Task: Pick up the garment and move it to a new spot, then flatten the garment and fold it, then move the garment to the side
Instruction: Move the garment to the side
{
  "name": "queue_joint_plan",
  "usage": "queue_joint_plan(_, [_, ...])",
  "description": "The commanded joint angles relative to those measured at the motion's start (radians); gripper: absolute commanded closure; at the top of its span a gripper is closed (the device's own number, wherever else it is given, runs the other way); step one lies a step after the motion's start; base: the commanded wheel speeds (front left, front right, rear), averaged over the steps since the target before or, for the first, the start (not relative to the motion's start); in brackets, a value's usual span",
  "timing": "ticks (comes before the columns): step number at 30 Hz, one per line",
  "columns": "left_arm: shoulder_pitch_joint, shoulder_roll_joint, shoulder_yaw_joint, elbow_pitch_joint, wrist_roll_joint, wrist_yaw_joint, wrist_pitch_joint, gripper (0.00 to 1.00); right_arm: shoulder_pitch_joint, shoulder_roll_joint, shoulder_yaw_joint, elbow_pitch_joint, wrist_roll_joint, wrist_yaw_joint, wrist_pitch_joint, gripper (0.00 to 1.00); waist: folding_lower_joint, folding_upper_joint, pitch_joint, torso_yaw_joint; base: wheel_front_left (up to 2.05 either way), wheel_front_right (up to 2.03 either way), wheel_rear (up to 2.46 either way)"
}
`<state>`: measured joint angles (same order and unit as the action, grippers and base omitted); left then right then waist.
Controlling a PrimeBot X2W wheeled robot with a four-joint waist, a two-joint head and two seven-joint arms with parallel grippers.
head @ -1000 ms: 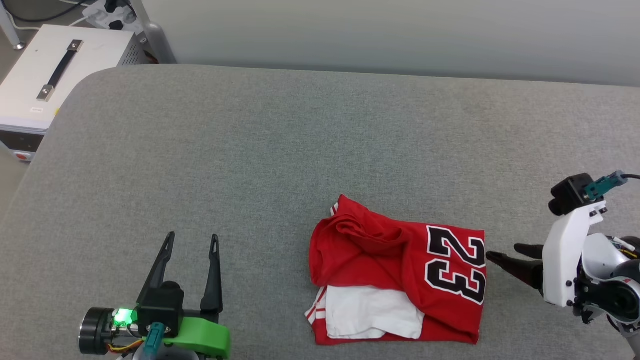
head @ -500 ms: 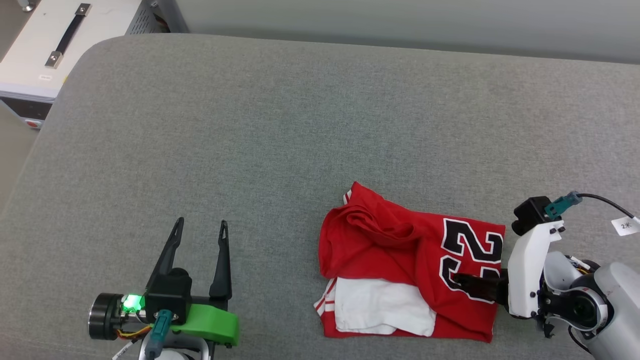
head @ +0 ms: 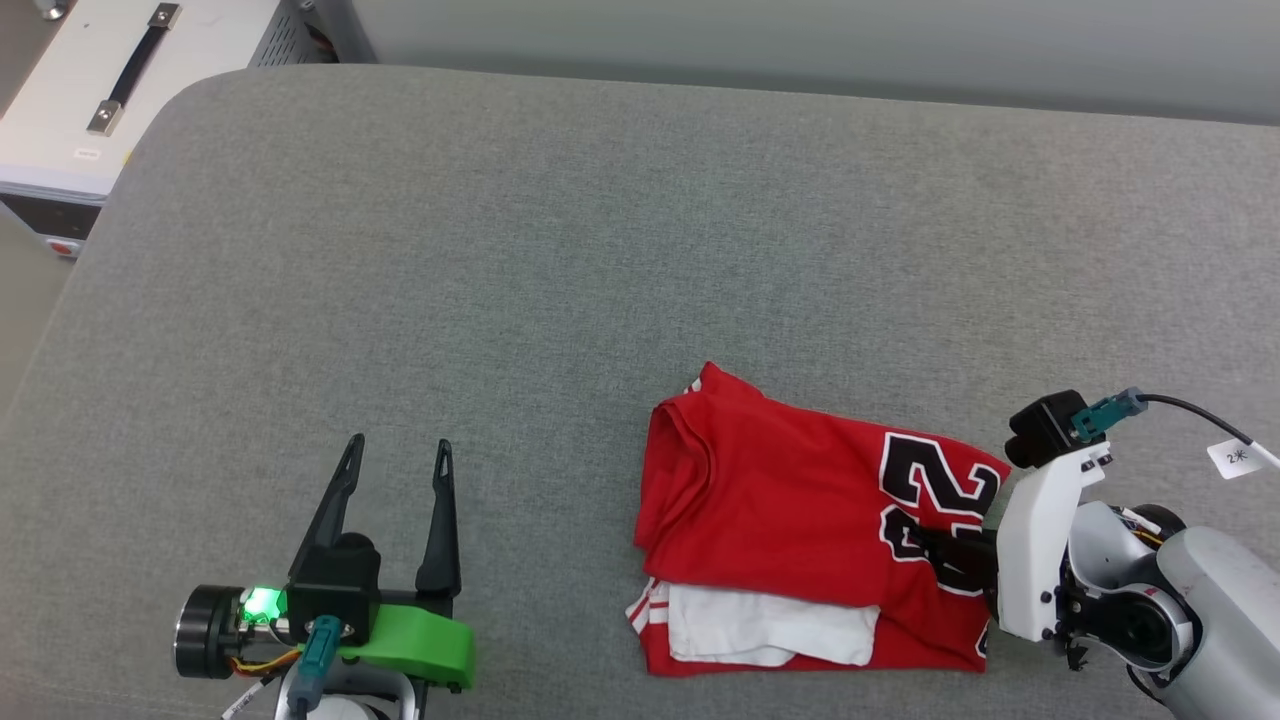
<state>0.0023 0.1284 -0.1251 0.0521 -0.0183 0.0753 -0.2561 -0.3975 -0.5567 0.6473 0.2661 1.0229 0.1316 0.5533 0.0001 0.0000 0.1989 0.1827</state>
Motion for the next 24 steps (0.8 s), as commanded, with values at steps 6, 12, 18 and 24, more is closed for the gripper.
queue_joint_plan(6, [0.011, 0.000, 0.004, 0.000, 0.003, 0.005, -0.006, 0.00, -0.051, -0.077, 0.032, -0.042, -0.021, -0.001, -0.081, 1.00, -0.0001, 0.0000, -0.034, -0.053, 0.00, 0.00, 0.00])
queue_joint_plan(12, [0.030, 0.001, 0.015, -0.008, 0.001, 0.011, -0.006, 0.00, -0.094, -0.157, 0.047, -0.076, -0.051, -0.001, -0.117, 1.00, -0.0001, 0.0000, -0.047, -0.137, 0.00, 0.00, 0.00])
queue_joint_plan(18, [0.031, 0.002, 0.016, -0.017, 0.006, 0.015, -0.006, 0.00, -0.131, -0.207, 0.032, -0.089, -0.080, -0.001, -0.154, 1.00, -0.0001, 0.0000, -0.042, -0.233, 0.00, 0.00, 0.00])
queue_joint_plan(24, [0.018, 0.013, 0.016, -0.023, 0.013, 0.015, -0.006, 0.00, -0.158, -0.222, 0.012, -0.089, -0.108, -0.001, -0.184, 1.00, -0.0001, 0.0000, -0.019, -0.301, 0.00, 0.00, 0.00])
